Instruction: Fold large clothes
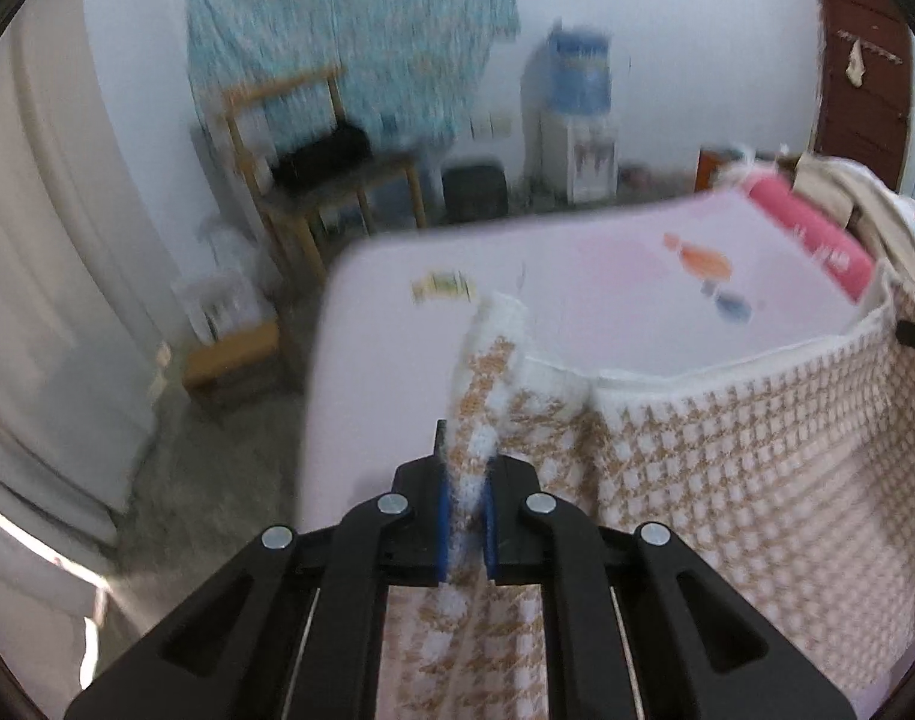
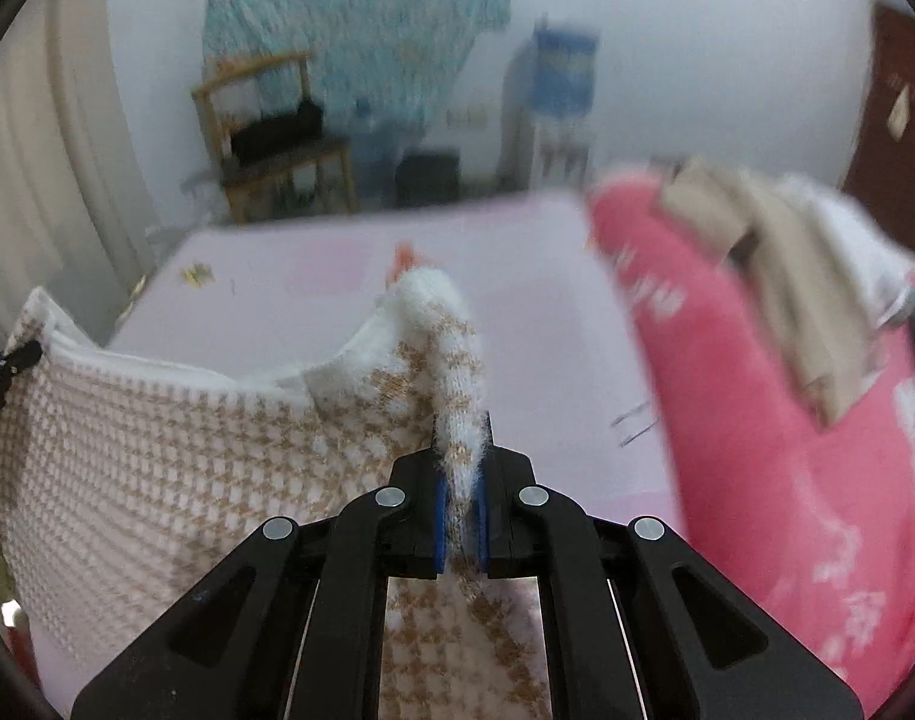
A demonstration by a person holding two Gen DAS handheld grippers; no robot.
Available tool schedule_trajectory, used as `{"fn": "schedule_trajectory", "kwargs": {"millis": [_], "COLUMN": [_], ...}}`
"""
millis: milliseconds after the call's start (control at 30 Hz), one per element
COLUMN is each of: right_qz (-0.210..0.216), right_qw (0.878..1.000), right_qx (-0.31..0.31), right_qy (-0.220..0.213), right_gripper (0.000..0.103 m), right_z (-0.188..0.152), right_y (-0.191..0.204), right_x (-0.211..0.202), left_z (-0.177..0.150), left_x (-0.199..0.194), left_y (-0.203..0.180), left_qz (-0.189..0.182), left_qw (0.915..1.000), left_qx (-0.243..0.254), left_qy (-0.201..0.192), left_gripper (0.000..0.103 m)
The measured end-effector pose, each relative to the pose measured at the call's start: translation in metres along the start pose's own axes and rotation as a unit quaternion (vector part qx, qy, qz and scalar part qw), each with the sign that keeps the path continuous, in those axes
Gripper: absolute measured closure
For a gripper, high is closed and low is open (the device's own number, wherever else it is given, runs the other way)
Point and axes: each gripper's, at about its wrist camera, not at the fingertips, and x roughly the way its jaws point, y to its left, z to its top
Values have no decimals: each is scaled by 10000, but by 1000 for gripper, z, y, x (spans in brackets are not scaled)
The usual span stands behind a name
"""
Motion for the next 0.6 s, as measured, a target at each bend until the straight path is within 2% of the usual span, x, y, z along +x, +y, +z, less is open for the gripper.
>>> {"fn": "schedule_trajectory", "kwargs": {"millis": [33,67,133,167,200,300,367,433,500,567,600], "right_qz": [24,32,35,93,152,236,446,646,926,1136,1179], "right_qw": [9998,9996,9989,9984,9979,9947,9939,9952,9951,9931,9922], "right_qx": [30,68,294,444,563,998,996,711,348,93,80], "right_qy": [172,276,370,336,267,-24,-156,-177,-22,262,386], "right_gripper": [93,84,63,53,50,47,47,48,51,56,57], "right_z": [-4,-7,-11,-12,-12,-8,-2,5,10,12,12], "right_y": [-3,-6,-19,-27,-34,-60,-54,-29,6,35,42], "right_x": [14,21,28,23,16,-10,-23,-22,-9,16,27], "left_z": [-3,-7,-10,-11,-10,-3,1,8,12,11,8], "left_x": [17,30,42,43,36,15,1,3,19,37,47], "left_y": [3,7,17,24,36,60,64,49,15,-8,-15], "left_qz": [-69,-144,-335,-432,-548,-652,-944,-1373,-1784,-1848,-1755], "left_qw": [9997,9990,9967,9955,9937,9892,9837,9786,9750,9742,9753], "left_qx": [-54,-157,-406,-577,-835,-1312,-1525,-1531,-1267,-1059,-1042], "left_qy": [230,395,611,611,502,102,-140,-1,396,743,844], "left_gripper": [91,89,75,73,67,66,66,66,66,66,66]}}
